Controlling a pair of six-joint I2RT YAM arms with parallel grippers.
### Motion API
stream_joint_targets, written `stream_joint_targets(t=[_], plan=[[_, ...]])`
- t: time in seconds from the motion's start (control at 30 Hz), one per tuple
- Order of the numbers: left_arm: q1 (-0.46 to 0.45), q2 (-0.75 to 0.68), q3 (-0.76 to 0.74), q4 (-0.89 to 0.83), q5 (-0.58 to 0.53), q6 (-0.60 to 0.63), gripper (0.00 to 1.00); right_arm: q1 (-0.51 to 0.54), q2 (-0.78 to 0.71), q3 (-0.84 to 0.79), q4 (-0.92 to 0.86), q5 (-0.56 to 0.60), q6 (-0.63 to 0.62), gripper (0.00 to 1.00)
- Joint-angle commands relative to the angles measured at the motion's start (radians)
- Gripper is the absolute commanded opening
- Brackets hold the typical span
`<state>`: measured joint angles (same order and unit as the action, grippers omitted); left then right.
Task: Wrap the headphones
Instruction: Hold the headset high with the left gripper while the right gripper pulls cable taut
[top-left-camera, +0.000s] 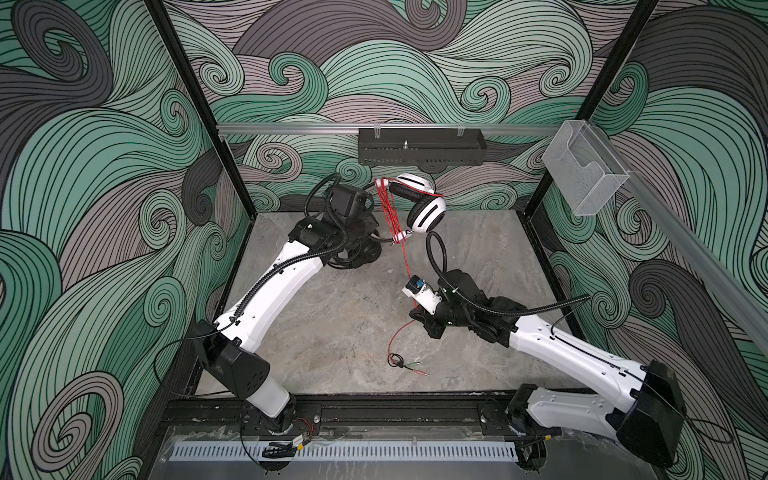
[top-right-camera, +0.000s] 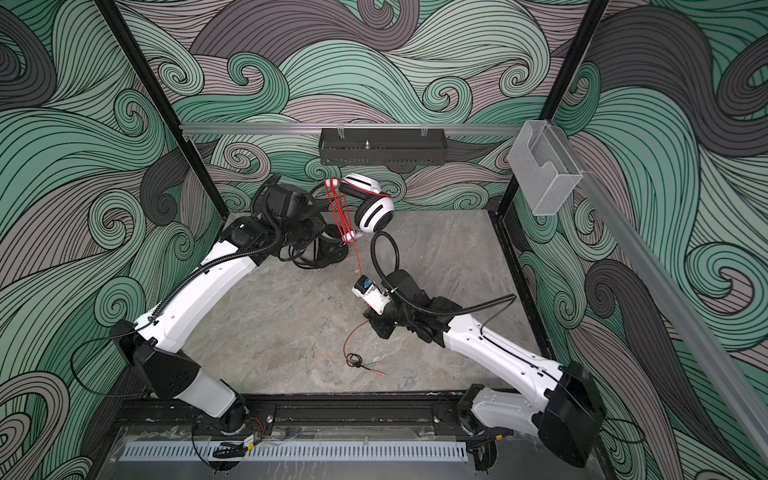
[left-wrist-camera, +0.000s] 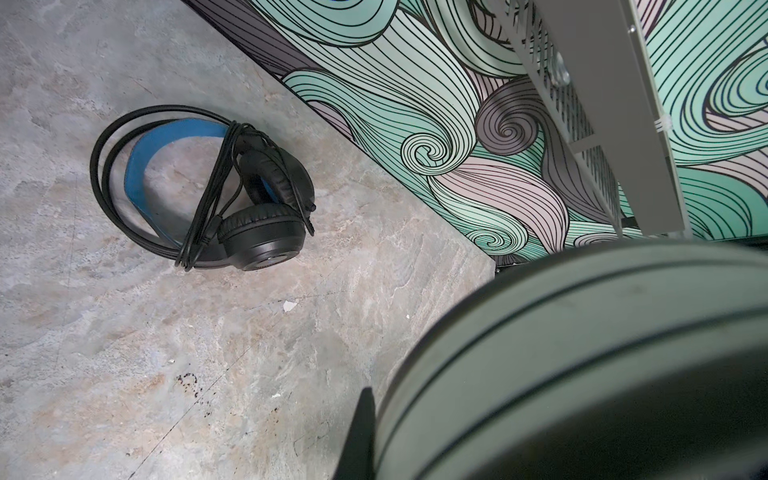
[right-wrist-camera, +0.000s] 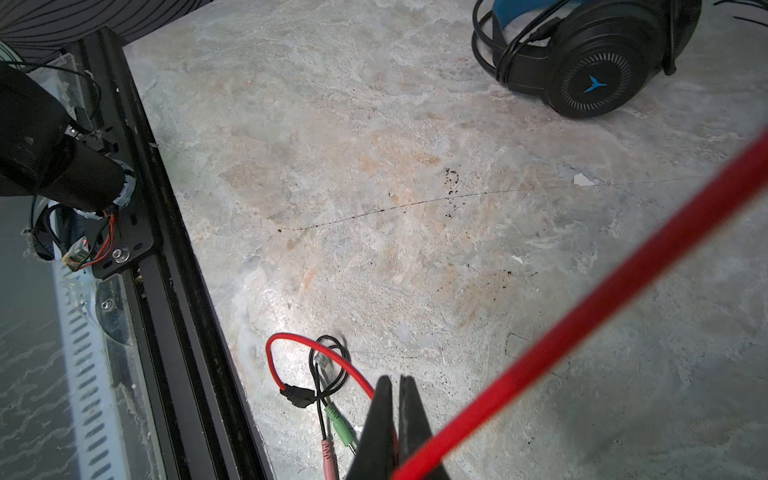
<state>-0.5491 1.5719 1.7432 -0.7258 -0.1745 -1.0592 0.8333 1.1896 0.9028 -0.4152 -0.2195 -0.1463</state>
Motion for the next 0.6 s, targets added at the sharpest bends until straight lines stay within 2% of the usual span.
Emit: stream_joint_targets(t=[0.0, 0.1, 0.27, 0.43, 0.57], plan=[[0.017, -0.021, 0.065, 0.165, -0.057, -0.051, 0.0, 0.07, 0.005, 0.025, -0.118, -0.026, -0.039, 0.0], [0.009, 0.018, 0.095, 0.111, -0.143, 0.062, 0.0, 0.123, -0.009, 0.071, -0.152, -0.004, -0.057, 0.0], [-0.017, 0.073, 0.086, 0.052, -0.31, 0.275, 0.0, 0.141, -0.058, 0.159, -0.216, -0.029, -0.079, 0.0], [-0.096, 0.074, -0.001, 0.092, -0.488, 0.581, 0.0, 0.139, -0.08, 0.275, -0.302, -0.016, -0.13, 0.0], [-0.166, 0.025, -0.097, 0.151, -0.63, 0.847, 0.0, 0.137, -0.081, 0.355, -0.364, 0.044, -0.169, 0.0]])
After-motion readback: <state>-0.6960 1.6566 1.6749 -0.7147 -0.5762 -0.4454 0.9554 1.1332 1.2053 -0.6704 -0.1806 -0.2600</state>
